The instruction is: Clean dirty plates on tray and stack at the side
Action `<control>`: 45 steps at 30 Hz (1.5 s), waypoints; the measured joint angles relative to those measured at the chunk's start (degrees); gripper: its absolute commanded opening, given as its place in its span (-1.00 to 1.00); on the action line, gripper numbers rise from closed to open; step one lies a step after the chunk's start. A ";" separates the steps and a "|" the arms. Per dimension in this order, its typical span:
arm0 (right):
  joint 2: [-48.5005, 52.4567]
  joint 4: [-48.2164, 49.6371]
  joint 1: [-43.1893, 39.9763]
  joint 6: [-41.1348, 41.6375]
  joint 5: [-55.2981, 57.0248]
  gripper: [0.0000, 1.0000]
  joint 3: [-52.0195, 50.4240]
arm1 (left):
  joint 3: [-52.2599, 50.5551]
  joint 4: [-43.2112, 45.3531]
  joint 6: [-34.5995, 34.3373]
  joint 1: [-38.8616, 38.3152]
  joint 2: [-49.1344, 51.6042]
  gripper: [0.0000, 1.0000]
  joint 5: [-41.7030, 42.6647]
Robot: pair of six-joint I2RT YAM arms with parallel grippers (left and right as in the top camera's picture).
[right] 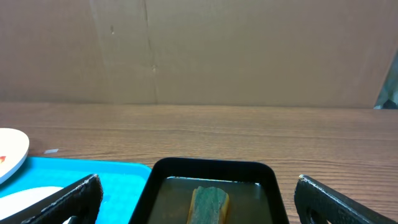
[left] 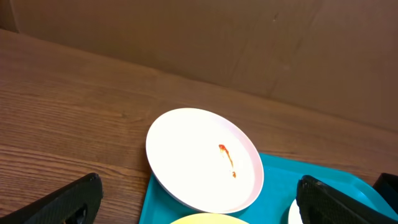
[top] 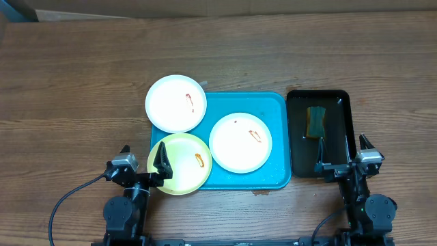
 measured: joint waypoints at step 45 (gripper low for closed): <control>0.00 0.00 0.00 0.00 0.00 1.00 0.00 | 6.34 -9.51 11.41 0.00 0.04 1.00 3.26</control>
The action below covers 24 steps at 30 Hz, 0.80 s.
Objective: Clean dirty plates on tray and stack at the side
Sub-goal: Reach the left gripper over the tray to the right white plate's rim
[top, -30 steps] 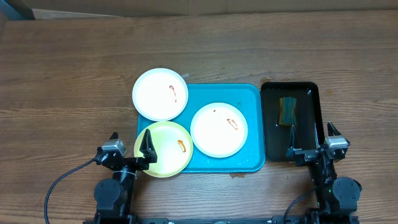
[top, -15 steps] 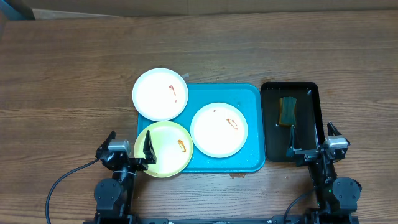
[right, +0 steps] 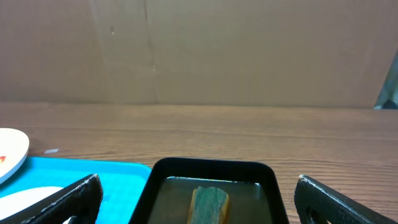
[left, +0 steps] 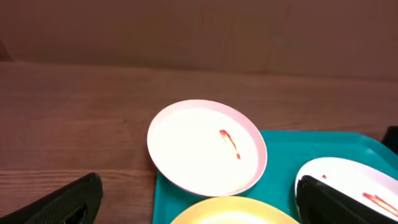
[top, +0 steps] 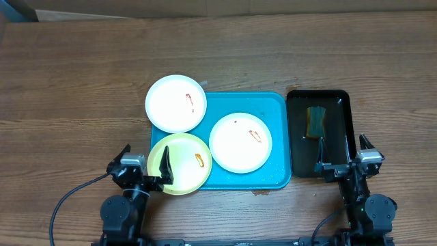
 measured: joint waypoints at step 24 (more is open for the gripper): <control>-0.02 0.00 0.00 -0.02 0.00 1.00 0.00 | 74.42 -56.37 4.04 -0.07 68.00 1.00 10.40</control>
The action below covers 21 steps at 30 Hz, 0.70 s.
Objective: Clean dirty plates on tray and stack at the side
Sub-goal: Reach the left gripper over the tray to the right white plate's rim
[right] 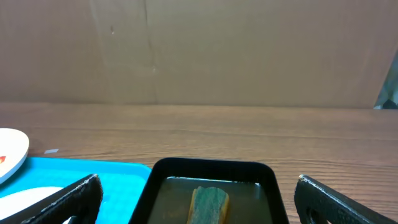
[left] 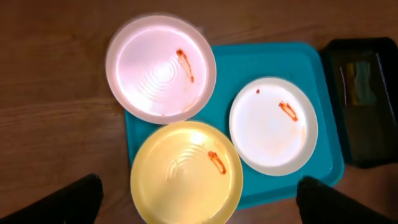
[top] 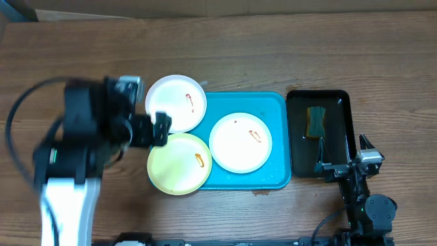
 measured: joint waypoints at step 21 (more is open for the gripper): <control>0.00 0.00 0.00 0.00 0.02 1.00 0.00 | 0.66 9.03 -8.35 -16.15 33.46 -0.17 2.80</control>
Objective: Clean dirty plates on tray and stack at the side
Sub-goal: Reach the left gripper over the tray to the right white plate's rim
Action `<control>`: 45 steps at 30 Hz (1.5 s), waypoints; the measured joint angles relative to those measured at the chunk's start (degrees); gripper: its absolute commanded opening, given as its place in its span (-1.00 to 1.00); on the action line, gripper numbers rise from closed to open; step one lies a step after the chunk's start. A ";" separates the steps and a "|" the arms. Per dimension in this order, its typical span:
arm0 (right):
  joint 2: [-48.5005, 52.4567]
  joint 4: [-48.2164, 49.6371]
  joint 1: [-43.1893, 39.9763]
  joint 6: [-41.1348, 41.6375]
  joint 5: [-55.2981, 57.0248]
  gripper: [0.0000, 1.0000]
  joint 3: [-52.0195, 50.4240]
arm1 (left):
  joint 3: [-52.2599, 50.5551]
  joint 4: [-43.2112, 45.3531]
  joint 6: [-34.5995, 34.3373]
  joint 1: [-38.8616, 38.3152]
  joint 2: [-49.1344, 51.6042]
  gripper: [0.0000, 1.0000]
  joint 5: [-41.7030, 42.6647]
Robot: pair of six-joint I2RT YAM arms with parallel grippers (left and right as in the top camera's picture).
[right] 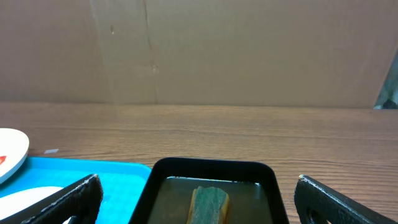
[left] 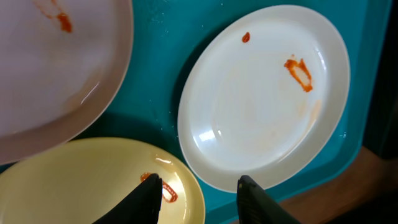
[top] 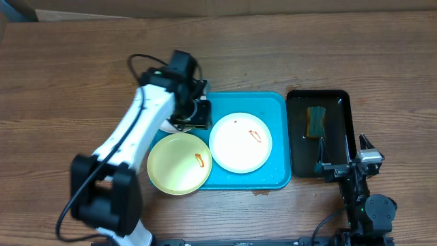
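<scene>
Three dirty plates lie around the teal tray (top: 273, 109). A white plate (left: 261, 93) with red smears sits in the tray's middle. The yellow plate (left: 81, 186), also smeared red, overlaps the tray's near left corner. Another white plate (left: 56, 68) lies at the far left, mostly hidden under my left arm in the overhead view. My left gripper (left: 202, 208) hangs open and empty over the spot where the three plates meet. A green-and-yellow sponge (right: 208, 202) lies in the black tray (top: 341, 102). My right gripper (top: 339, 158) rests open at that tray's near end.
The black tray holds some liquid and stands just right of the teal tray. Bare wooden table (top: 68, 82) stretches to the left and far side. A brown cardboard wall (right: 199, 50) closes off the back.
My left gripper has come down and moved right, from high over the left plates to close above the tray. Its jaws stand closer together than before. The right arm has not moved.
Both arms first rested at the table's near edge, grippers wide open. The left wrist then turned a little toward the plates. Later the left arm was raised high, looking down on all three plates. It is now low over the tray. No plate has moved.
</scene>
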 measured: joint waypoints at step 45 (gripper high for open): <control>0.00 0.00 0.00 0.00 -0.02 1.00 0.00 | -0.20 12.33 -1.75 -5.86 11.85 -0.53 -6.84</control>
